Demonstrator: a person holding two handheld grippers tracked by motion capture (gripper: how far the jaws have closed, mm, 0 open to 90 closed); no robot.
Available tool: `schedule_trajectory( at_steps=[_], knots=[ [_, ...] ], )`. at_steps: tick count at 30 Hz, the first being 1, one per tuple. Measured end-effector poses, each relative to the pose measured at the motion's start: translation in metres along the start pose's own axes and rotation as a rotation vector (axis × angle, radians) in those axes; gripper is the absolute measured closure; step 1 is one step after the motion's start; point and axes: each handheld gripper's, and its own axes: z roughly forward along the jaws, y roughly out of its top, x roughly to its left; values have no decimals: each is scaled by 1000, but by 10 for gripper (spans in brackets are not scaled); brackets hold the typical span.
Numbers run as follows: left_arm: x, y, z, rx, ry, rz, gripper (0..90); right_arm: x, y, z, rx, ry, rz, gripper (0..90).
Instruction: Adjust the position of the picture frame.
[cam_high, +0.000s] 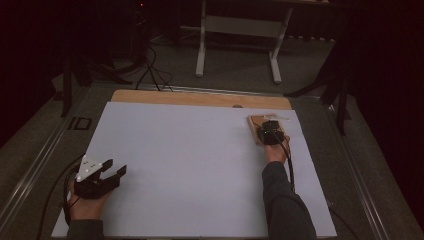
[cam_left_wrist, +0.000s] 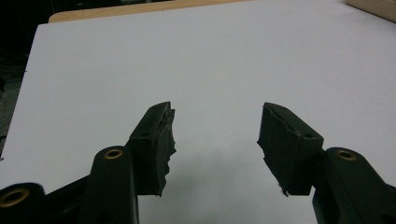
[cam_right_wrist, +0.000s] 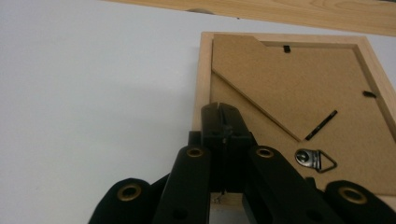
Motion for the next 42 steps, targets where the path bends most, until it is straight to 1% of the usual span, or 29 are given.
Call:
schedule_trajectory(
  at_steps=[6, 8, 11, 14, 18, 21, 23, 27, 28, 29, 35, 36, 38, 42],
  knots=[
    [-3, 0, 5, 18, 0, 21, 447, 5, -3, -3, -2, 21, -39, 898],
    [-3, 0, 5, 15, 0, 25, 447, 7, -4, -4, 0, 30, -54, 898],
    [-3, 0, 4, 12, 0, 27, 447, 8, -4, -5, -1, 38, -64, 898],
    [-3, 0, 6, 14, 0, 27, 447, 12, -6, -6, -2, 49, -87, 898],
    [-4, 0, 6, 14, -2, 30, 447, 16, -7, -8, -2, 70, -103, 898],
    [-4, 0, 6, 14, -1, 31, 447, 19, -8, -8, -1, 76, -113, 898],
    [-4, 0, 6, 13, -1, 32, 447, 23, -8, -9, -2, 97, -126, 898],
    [-4, 0, 7, 15, -1, 34, 446, 29, -10, -9, -4, 122, -141, 898],
    [-4, 0, 7, 15, -1, 35, 447, 31, -11, -8, 3, 130, -154, 898],
    [-4, 0, 7, 15, -1, 35, 447, 34, -12, -9, -1, 133, -165, 898],
    [-4, 1, 6, 13, 0, 35, 447, 42, -14, -11, -2, 164, -188, 898],
    [-4, 1, 6, 10, 1, 33, 447, 46, -15, -12, -1, 173, -198, 898],
    [-4, 1, 6, 10, 1, 33, 447, 49, -16, -13, -2, 185, -213, 898],
    [-4, 1, 6, 9, 0, 35, 447, 56, -18, -14, -7, 199, -228, 898]
  ],
)
